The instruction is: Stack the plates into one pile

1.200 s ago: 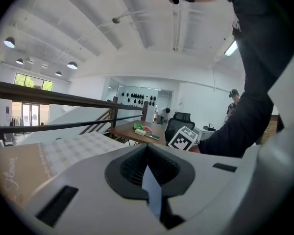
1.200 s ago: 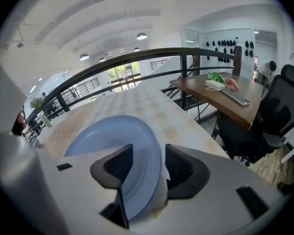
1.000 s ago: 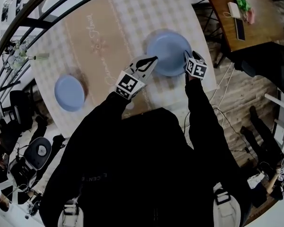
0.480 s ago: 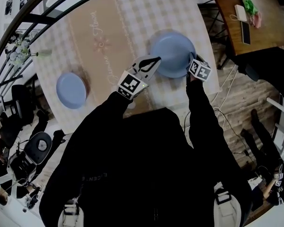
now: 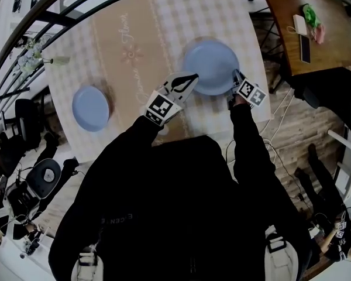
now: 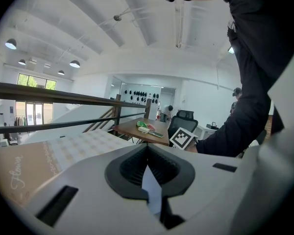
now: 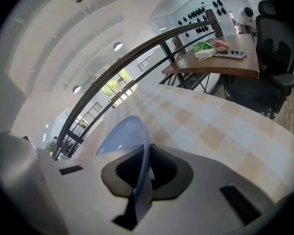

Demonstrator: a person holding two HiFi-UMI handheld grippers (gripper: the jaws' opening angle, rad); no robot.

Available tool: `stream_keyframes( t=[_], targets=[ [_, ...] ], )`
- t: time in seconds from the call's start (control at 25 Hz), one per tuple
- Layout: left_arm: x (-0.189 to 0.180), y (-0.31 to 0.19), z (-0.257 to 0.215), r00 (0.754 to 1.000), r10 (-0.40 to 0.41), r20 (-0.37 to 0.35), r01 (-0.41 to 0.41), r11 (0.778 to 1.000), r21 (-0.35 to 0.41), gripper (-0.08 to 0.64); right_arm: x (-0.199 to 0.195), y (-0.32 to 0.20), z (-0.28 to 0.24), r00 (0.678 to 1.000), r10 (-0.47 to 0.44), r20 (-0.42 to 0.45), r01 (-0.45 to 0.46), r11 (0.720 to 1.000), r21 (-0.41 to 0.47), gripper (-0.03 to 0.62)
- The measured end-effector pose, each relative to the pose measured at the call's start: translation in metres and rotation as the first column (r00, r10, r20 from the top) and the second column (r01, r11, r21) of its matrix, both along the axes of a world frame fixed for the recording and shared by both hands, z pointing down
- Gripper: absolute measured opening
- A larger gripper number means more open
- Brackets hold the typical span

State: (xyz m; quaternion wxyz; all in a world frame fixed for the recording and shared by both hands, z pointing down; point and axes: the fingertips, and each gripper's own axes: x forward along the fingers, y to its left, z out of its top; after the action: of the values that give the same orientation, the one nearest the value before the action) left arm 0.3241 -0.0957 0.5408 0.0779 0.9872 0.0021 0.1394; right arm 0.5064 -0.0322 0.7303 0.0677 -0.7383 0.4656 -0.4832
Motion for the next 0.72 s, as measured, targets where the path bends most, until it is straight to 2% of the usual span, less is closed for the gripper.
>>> stream_keyframes(
  t=[0.36,0.72],
  targets=[
    [-0.029,-0.008,-0.017,0.998,-0.069,-0.013,0.069,0.997,0.019,0.020,-0.020,-0.031,-0.015,0.998,-0.044,0.037,0.041,0.997,0.066,0.021],
    [-0.086,-0.013,-0.028,0.992,-0.114,-0.046,0.116,0.993,0.026,0.020,-0.068,-0.054,-0.029,0.994,-0.102,0.034,0.100,0.993,0.061,0.023]
  ],
)
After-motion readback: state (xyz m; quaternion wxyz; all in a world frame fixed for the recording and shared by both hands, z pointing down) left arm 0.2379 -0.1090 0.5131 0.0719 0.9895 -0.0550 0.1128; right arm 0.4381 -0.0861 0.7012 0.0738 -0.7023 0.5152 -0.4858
